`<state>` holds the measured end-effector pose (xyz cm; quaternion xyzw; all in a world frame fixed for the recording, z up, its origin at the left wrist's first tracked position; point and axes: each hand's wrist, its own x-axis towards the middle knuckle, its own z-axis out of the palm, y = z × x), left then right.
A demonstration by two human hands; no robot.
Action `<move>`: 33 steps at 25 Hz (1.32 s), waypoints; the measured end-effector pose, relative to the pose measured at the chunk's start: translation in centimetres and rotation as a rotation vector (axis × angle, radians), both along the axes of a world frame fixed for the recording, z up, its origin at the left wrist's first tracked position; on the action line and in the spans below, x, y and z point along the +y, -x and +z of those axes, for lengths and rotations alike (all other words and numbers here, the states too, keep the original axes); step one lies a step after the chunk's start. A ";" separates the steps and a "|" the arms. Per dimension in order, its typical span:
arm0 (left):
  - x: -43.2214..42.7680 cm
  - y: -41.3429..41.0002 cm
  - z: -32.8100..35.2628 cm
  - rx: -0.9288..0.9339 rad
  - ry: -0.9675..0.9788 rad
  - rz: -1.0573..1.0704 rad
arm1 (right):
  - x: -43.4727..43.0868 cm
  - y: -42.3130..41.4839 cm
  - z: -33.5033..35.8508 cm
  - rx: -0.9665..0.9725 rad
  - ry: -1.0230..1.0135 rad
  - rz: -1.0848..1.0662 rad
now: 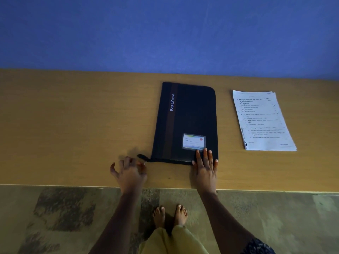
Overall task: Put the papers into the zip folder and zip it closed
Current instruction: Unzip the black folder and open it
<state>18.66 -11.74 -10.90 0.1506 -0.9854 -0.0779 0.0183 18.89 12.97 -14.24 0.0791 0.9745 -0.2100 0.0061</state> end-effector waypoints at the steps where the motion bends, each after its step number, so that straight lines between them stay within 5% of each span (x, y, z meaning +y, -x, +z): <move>1: -0.1 0.1 0.0 -0.007 -0.009 -0.005 | 0.0 0.0 0.2 0.014 0.015 -0.004; 11: 4.5 6.9 1.6 -0.066 -0.257 -0.162 | 0.6 1.5 1.6 0.017 0.062 -0.136; 19: 7.2 8.7 2.5 -0.070 -0.486 0.073 | 2.1 5.6 3.8 -0.173 0.131 -0.528; 29: 6.9 9.0 4.1 -0.192 -0.553 0.136 | 4.1 7.6 9.0 0.013 0.224 -0.711; 33: 6.0 10.9 7.9 -0.184 -0.630 0.148 | 2.8 7.0 15.3 0.148 0.418 -0.654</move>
